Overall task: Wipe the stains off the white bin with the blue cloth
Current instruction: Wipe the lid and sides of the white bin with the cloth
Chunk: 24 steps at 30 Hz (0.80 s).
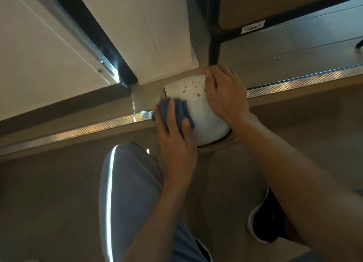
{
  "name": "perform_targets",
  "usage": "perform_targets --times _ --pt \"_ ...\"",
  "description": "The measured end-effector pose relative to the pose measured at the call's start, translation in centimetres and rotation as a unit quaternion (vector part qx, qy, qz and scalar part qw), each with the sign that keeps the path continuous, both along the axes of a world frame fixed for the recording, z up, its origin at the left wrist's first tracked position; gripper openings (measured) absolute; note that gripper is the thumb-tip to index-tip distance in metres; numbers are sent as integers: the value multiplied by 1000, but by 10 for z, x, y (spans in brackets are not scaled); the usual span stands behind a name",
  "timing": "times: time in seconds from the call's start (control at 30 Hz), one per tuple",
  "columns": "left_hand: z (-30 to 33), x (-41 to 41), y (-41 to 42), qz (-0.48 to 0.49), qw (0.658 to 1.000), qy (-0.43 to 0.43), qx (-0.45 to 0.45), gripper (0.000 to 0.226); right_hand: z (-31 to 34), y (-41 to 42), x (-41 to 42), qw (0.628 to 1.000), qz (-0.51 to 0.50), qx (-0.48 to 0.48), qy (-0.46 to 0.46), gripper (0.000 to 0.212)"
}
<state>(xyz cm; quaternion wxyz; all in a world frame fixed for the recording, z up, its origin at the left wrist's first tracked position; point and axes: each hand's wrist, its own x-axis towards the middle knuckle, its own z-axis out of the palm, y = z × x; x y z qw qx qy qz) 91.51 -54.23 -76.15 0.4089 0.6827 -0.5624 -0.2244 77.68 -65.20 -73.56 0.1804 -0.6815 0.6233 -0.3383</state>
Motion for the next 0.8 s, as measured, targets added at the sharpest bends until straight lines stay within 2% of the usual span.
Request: perform_targets --times 0.1,0.23,0.37,0.5,0.63,0.8 --pt "-5 -2 16 -10 999 -26 19 55 0 0 -2 1000 8 2 -5 34" --pt "21 11 -49 24 1000 6 3 43 0 -1 -2 1000 5 6 -5 33" --pt "41 19 -100 21 998 39 42 27 0 0 1 1000 -6 9 -8 34" --pt "20 10 -52 11 999 29 -23 41 0 1 1 1000 -13 -2 -7 33" --pt "-7 -2 14 -5 1000 2 16 56 0 1 -1 1000 -1 -6 -13 33" --pt "13 8 -34 25 1000 14 1 50 0 0 1 1000 -5 -1 -9 35"
